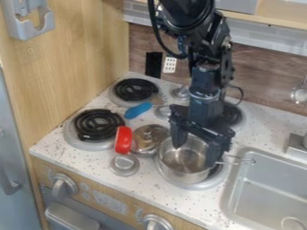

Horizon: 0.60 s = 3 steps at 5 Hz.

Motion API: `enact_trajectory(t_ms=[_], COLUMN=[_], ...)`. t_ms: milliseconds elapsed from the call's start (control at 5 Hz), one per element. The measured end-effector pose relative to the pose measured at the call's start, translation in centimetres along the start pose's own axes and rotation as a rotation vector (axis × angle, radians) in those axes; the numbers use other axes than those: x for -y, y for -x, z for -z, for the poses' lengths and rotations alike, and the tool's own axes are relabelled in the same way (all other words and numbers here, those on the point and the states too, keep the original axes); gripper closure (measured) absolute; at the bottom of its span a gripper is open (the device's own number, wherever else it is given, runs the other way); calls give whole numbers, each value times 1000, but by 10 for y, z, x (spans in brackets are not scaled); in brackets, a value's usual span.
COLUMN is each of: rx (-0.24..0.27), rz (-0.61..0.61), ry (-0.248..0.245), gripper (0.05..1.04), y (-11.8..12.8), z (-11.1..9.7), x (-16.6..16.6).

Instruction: Move the blue fork to the lower left burner

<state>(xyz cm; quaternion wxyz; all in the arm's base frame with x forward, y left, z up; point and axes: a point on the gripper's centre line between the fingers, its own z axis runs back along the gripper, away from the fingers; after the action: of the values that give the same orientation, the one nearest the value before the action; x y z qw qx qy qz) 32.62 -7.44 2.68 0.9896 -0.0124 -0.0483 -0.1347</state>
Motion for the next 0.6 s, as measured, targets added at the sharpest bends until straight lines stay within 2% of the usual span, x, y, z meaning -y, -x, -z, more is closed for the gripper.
enact_trajectory(t_ms=[200,400,600], rx=[-44,-37,15], rz=[-3,-77,-180], ry=[8,54,85], gripper=[85,85,85], y=[8,6,-6], z=[10,8,-6], x=[1,-16,-53])
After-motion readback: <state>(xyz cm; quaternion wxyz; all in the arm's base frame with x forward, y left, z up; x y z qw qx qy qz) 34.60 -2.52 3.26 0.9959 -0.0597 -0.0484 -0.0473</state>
